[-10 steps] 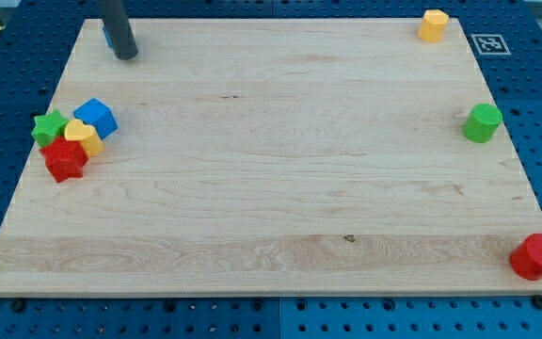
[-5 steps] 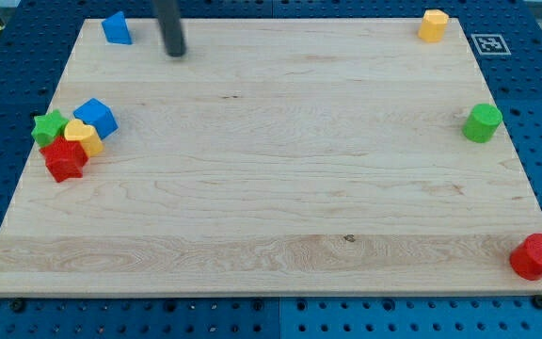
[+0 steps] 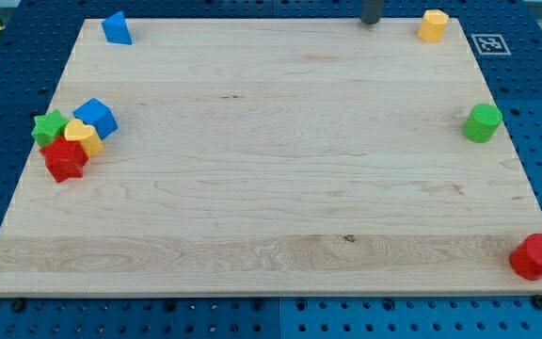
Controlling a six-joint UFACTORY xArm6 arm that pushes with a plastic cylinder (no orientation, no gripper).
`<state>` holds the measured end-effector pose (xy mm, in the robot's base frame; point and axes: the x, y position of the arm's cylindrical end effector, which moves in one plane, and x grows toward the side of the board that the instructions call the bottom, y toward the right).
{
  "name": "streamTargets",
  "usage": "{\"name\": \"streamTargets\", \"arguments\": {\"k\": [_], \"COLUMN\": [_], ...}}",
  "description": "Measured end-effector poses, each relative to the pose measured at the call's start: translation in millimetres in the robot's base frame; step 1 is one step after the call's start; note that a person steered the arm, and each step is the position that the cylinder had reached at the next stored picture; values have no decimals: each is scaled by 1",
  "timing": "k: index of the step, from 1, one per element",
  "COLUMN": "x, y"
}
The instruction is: Slide the yellow hexagon to the blue triangle
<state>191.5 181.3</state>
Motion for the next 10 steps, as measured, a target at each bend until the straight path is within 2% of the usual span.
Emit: {"name": "streamTargets", "arguments": {"k": [3,4,5,8,10], "x": [0,13,30,33,63], "y": [149,158,148,44,31]}}
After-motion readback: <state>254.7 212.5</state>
